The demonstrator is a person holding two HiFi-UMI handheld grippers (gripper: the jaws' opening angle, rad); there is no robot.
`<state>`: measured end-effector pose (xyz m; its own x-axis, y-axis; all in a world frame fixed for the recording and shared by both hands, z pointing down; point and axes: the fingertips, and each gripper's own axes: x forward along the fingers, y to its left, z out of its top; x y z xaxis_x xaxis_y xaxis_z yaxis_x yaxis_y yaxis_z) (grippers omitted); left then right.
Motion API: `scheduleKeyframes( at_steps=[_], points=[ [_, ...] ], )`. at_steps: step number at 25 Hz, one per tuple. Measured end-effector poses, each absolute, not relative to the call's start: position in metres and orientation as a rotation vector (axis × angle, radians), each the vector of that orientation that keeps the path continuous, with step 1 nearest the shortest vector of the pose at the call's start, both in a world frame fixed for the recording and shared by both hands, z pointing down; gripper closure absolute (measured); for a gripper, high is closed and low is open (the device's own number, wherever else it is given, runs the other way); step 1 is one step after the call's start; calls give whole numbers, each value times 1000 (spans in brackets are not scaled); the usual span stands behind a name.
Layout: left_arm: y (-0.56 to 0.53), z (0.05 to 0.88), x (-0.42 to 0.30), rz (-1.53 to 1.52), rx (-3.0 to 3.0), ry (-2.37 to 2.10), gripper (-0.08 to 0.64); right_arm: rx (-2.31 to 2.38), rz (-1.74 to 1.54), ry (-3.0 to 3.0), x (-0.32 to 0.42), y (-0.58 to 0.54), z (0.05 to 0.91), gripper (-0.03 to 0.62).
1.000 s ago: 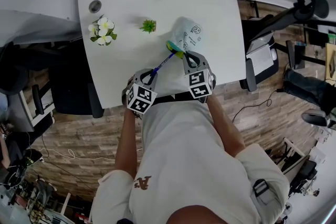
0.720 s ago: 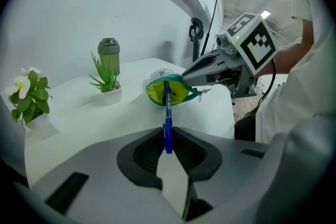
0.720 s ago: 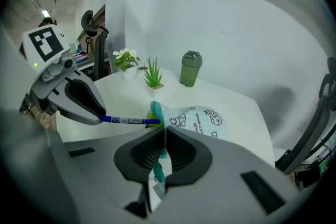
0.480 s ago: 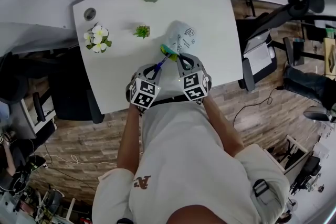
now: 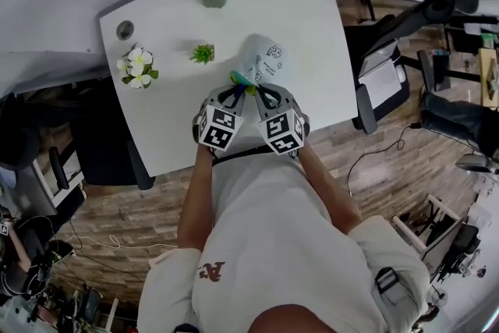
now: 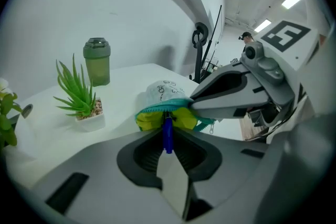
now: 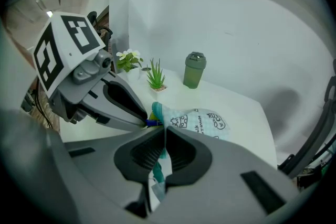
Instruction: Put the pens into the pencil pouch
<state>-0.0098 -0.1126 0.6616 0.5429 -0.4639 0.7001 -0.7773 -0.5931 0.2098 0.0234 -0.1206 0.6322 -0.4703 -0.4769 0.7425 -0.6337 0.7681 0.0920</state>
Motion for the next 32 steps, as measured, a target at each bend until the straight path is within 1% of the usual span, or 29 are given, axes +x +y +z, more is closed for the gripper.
scheduleKeyframes(
  at_steps=[13,17,20,23,29,32],
  points=[
    [-131,680,19,707,2290,-993,503,823,286,-2165,28,-117,640,577],
    [-129,682,18,737,2275,-1036,497,820,306,-2164,29,-115,644,577],
    [-126,680,14,751,2267,-1069,451,818,320,-2164,29,-114,646,577],
    [-122,679,6,751,2255,-1106,424,817,322,-2168,29,-114,647,575],
    [-110,673,-16,741,2231,-1178,391,810,309,-2177,27,-112,652,569],
    [-103,666,-28,726,2223,-1215,368,804,305,-2180,25,-110,656,554]
  ],
)
